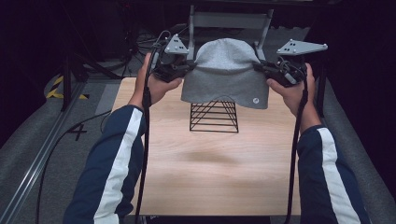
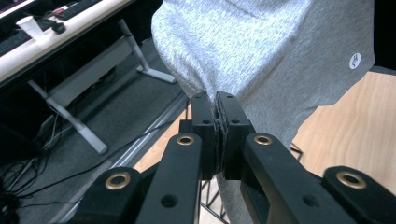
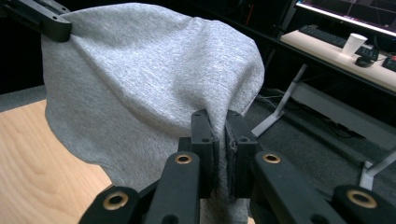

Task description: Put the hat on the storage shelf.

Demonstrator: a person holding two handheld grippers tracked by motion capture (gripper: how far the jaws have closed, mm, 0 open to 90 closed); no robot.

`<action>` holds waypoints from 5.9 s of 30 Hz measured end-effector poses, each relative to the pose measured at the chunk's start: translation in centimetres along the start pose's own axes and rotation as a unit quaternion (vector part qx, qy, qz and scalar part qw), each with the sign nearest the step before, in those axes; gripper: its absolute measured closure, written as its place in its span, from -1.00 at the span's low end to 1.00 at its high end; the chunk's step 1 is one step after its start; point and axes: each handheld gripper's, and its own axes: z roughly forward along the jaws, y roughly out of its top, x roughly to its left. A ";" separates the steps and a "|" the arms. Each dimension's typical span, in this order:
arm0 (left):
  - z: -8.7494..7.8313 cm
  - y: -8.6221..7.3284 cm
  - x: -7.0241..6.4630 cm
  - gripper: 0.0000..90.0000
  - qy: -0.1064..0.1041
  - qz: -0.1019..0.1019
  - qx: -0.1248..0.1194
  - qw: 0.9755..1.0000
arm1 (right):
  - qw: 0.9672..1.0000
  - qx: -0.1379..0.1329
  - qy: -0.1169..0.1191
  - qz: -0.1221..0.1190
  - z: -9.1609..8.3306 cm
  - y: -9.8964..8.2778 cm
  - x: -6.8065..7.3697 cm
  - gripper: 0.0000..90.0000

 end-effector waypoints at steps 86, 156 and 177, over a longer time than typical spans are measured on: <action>8.9 -12.0 -2.1 0.93 -0.065 -0.047 0.077 0.994 | 0.992 0.094 0.079 0.037 8.4 -13.4 2.1 0.87; 3.6 -15.7 -5.3 -0.32 -0.023 0.009 0.162 0.986 | 0.982 0.184 0.032 0.020 5.3 -15.9 3.5 -0.18; -1.4 -20.2 -7.4 -0.47 -0.018 0.050 0.189 0.981 | 0.980 0.196 0.028 -0.004 1.7 -17.7 5.3 -0.36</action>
